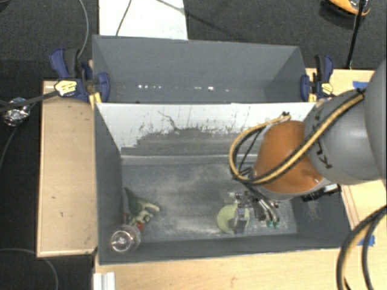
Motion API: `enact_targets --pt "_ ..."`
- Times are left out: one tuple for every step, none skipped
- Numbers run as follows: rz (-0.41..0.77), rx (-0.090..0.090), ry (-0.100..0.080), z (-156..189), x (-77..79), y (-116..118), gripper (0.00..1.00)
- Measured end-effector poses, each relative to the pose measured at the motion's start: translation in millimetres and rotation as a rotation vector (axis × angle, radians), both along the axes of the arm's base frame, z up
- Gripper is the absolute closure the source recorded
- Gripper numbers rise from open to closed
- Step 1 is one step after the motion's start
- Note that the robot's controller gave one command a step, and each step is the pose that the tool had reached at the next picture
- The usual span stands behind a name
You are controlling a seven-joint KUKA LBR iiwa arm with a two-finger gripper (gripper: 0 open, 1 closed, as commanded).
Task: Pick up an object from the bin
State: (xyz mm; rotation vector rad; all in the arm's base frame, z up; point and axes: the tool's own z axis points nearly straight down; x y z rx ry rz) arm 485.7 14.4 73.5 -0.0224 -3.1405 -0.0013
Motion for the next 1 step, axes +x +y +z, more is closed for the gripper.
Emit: enact_targets --pt "-0.030 0.000 -0.006 149.6 15.6 -20.9 1.00"
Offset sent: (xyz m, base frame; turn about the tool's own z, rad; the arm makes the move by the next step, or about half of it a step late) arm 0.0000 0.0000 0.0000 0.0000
